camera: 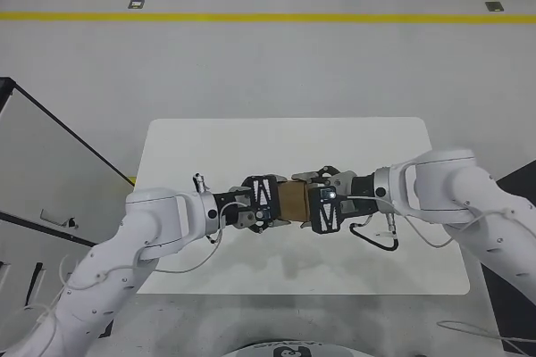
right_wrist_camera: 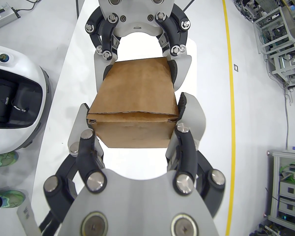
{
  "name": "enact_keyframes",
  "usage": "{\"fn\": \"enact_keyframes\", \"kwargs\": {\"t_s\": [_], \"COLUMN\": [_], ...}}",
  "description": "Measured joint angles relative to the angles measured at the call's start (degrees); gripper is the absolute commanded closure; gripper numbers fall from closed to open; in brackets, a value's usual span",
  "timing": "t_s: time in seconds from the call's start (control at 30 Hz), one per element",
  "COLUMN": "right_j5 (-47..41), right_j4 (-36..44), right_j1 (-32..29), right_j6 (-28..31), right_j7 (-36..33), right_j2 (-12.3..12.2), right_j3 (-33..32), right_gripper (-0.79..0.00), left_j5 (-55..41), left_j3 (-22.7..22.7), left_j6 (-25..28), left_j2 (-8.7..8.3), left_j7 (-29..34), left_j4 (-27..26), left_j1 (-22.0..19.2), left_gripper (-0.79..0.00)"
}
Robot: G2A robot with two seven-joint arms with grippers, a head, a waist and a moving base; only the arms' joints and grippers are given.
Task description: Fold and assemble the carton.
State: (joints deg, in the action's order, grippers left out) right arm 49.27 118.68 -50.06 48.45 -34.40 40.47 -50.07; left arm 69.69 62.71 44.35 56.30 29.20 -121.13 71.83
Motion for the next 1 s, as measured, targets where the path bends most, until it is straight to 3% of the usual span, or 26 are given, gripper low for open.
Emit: {"fn": "enact_keyframes", "kwargs": {"t_s": [0.17, 0.5, 0.83, 1.0], "right_j5": [-1.2, -3.6, -4.4, -4.5], "right_j4": [-0.1, -3.6, -9.0, -9.3], "right_j1": [-0.5, -7.5, -22.2, -22.7], "right_j6": [0.2, 4.7, 7.7, 7.6], "right_j7": [0.8, 12.4, 31.1, 31.8], "right_j2": [-0.1, -2.3, -4.1, -4.1], "right_j3": [-1.7, -12.9, -29.6, -30.2], "right_gripper": [-0.785, -0.785, -0.785, -0.785], "left_j5": [-0.2, -1.2, -3.3, -3.5], "left_j3": [0.4, 2.4, 2.4, 2.3], "left_j6": [0.0, 0.7, 3.2, 3.4], "left_j2": [-0.12, -0.45, -0.36, -0.31], "left_j7": [0.2, -1.1, -8.0, -8.7], "left_j4": [0.2, 1.0, 3.9, 4.2], "left_j1": [0.1, 0.4, -0.5, -0.7], "left_gripper": [0.0, 0.0, 0.0, 0.0]}}
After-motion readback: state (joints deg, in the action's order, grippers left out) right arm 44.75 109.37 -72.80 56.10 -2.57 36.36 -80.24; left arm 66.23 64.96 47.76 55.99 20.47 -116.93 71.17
